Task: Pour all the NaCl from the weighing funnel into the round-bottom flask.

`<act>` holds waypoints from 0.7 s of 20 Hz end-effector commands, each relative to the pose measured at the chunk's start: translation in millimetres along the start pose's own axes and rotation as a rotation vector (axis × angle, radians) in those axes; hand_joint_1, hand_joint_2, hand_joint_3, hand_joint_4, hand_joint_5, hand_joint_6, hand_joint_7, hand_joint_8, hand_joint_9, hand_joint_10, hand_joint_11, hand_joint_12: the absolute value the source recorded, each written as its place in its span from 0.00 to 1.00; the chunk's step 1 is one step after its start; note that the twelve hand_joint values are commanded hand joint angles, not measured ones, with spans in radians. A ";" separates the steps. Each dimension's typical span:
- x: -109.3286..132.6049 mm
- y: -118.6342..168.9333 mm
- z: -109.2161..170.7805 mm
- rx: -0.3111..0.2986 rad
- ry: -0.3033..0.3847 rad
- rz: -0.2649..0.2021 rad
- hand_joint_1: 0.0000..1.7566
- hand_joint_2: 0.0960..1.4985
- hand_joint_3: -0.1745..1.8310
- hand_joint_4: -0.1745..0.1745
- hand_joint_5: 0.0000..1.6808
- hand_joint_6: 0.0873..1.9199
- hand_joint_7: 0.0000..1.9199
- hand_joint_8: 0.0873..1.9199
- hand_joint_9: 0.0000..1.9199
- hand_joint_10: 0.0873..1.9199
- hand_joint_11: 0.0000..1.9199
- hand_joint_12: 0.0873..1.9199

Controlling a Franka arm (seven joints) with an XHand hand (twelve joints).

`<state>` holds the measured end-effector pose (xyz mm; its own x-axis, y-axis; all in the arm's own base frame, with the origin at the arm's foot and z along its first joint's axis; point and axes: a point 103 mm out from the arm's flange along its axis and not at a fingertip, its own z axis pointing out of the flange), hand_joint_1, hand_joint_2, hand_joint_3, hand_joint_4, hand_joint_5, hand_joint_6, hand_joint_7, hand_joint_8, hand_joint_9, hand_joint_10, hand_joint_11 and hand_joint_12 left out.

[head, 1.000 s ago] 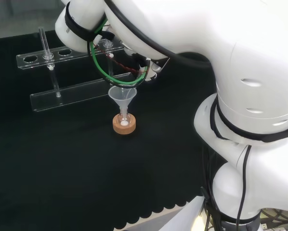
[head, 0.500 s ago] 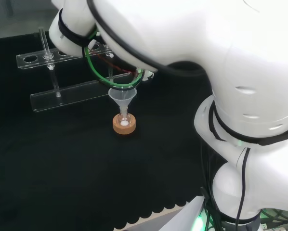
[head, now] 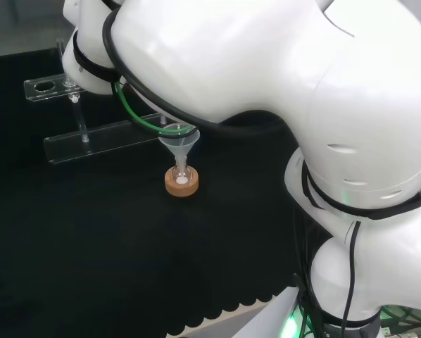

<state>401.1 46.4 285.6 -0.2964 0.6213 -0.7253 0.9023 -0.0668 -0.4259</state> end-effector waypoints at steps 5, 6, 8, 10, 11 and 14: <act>3.8 -3.0 -6.1 0.003 -0.042 0.000 0.62 0.38 0.49 1.00 0.69 0.47 0.17 0.32 0.36 0.24 0.29 0.61; 4.4 -3.5 -6.9 0.007 -0.050 0.001 0.62 0.38 0.49 1.00 0.69 0.47 0.17 0.32 0.36 0.24 0.29 0.61; 4.5 -4.5 -8.0 0.011 -0.058 0.002 0.62 0.38 0.49 1.00 0.69 0.47 0.17 0.32 0.36 0.24 0.29 0.61; 4.8 -4.8 -9.0 0.011 -0.067 0.002 0.62 0.38 0.49 1.00 0.69 0.47 0.17 0.32 0.36 0.24 0.29 0.61; 5.0 -5.2 -9.5 0.013 -0.070 0.003 0.62 0.38 0.49 1.00 0.69 0.47 0.17 0.32 0.36 0.24 0.29 0.61; 5.2 -6.2 -10.9 0.016 -0.082 0.007 0.62 0.38 0.49 1.00 0.69 0.47 0.17 0.32 0.36 0.24 0.28 0.61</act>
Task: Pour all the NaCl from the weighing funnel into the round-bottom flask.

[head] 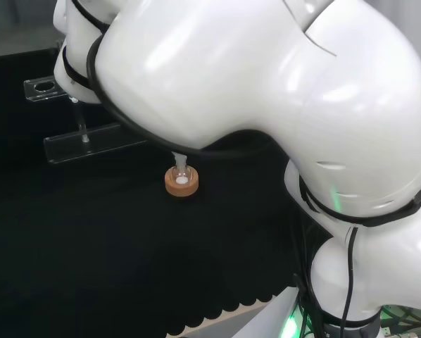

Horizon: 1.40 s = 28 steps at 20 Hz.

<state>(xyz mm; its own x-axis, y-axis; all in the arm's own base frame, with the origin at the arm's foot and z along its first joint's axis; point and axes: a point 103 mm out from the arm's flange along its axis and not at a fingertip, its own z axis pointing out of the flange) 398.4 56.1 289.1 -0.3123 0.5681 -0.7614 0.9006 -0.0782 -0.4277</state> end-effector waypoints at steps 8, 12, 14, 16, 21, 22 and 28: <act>2.1 -2.8 -7.5 0.017 -0.045 0.009 0.62 0.38 0.49 1.00 0.69 0.47 0.17 0.32 0.36 0.23 0.28 0.61; 2.5 -2.2 -10.6 0.018 -0.055 0.011 0.62 0.38 0.49 1.00 0.69 0.47 0.17 0.32 0.35 0.23 0.28 0.61; 1.8 -2.5 -11.6 0.022 -0.055 0.015 0.62 0.38 0.49 1.00 0.69 0.47 0.17 0.32 0.35 0.23 0.28 0.61; 0.8 -2.4 -12.1 0.026 -0.055 0.018 0.62 0.38 0.49 1.00 0.69 0.47 0.17 0.32 0.35 0.23 0.28 0.61; -0.3 -1.7 -10.5 0.030 -0.052 0.018 0.62 0.38 0.49 1.00 0.69 0.47 0.16 0.32 0.35 0.23 0.28 0.61; -0.5 -1.7 -10.3 0.031 -0.051 0.018 0.62 0.38 0.49 1.00 0.69 0.47 0.16 0.32 0.35 0.23 0.28 0.61; -1.2 -2.7 -9.5 0.025 -0.048 0.019 0.62 0.38 0.49 1.00 0.69 0.47 0.16 0.32 0.35 0.24 0.28 0.61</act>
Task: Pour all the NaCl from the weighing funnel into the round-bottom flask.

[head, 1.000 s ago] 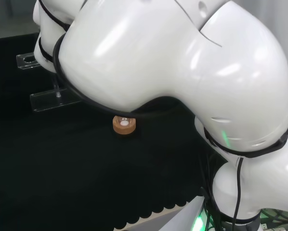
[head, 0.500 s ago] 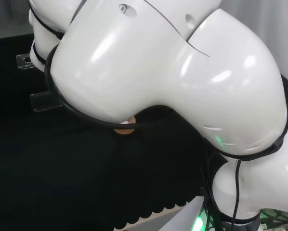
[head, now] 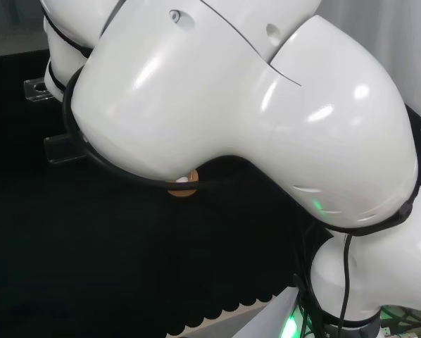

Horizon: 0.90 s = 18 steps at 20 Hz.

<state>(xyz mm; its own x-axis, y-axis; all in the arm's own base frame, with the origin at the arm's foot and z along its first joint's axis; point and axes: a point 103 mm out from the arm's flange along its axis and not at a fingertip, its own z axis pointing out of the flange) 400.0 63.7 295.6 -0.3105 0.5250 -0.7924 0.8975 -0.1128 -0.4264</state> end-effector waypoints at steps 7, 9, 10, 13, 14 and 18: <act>-0.3 -2.2 -0.1 -0.004 0.002 0.003 0.62 0.38 0.49 1.00 0.69 0.47 0.16 0.32 0.35 0.24 0.28 0.61; -1.6 -2.2 1.0 -0.003 0.004 0.003 0.62 0.38 0.49 1.00 0.69 0.47 0.16 0.32 0.35 0.24 0.28 0.61; -2.2 -2.3 1.7 -0.004 0.004 0.003 0.62 0.38 0.49 1.00 0.69 0.47 0.16 0.32 0.35 0.24 0.28 0.61; -2.6 -2.9 1.9 -0.006 0.000 0.004 0.62 0.38 0.49 1.00 0.69 0.47 0.16 0.32 0.35 0.24 0.28 0.61; -2.5 -2.8 2.0 -0.007 -0.001 0.003 0.62 0.38 0.49 1.00 0.69 0.47 0.16 0.32 0.35 0.24 0.28 0.61; -3.0 -2.9 4.1 -0.012 0.009 0.000 0.63 0.38 0.49 1.00 0.69 0.47 0.16 0.32 0.35 0.24 0.28 0.61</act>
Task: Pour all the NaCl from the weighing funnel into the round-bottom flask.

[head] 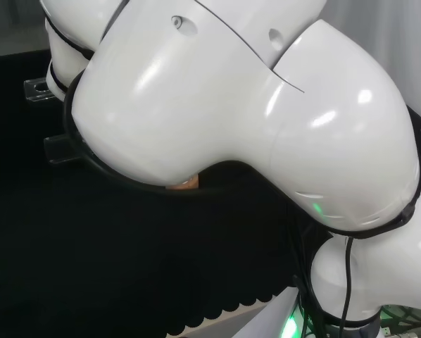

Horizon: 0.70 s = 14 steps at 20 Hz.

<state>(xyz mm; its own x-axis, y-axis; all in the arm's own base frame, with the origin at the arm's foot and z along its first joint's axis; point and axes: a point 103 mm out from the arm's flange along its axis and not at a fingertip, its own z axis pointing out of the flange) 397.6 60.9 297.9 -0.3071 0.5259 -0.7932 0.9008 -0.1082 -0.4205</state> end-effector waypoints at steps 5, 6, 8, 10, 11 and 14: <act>-3.2 0.2 5.0 -0.012 0.029 -0.005 0.63 0.38 0.50 1.00 0.69 0.47 0.16 0.32 0.35 0.24 0.28 0.61; -3.5 0.6 6.0 -0.013 0.036 -0.006 0.63 0.38 0.50 1.00 0.69 0.47 0.16 0.32 0.35 0.24 0.28 0.61; -2.8 1.5 8.5 -0.021 0.053 -0.011 0.63 0.38 0.50 1.00 0.69 0.47 0.16 0.32 0.35 0.24 0.28 0.61; -2.9 2.6 11.8 -0.030 0.100 -0.019 0.63 0.37 0.50 1.00 0.69 0.47 0.16 0.32 0.35 0.24 0.28 0.61; -2.7 3.4 13.3 -0.037 0.117 -0.021 0.63 0.37 0.50 1.00 0.69 0.47 0.16 0.32 0.35 0.24 0.28 0.61; -3.5 5.7 18.6 -0.056 0.192 -0.029 0.63 0.37 0.50 1.00 0.69 0.47 0.16 0.32 0.35 0.24 0.28 0.61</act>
<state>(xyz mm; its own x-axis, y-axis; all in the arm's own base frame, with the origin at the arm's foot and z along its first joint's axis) 398.0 48.3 295.9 -0.2885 0.6007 -0.7456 0.9060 -0.0807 -0.4156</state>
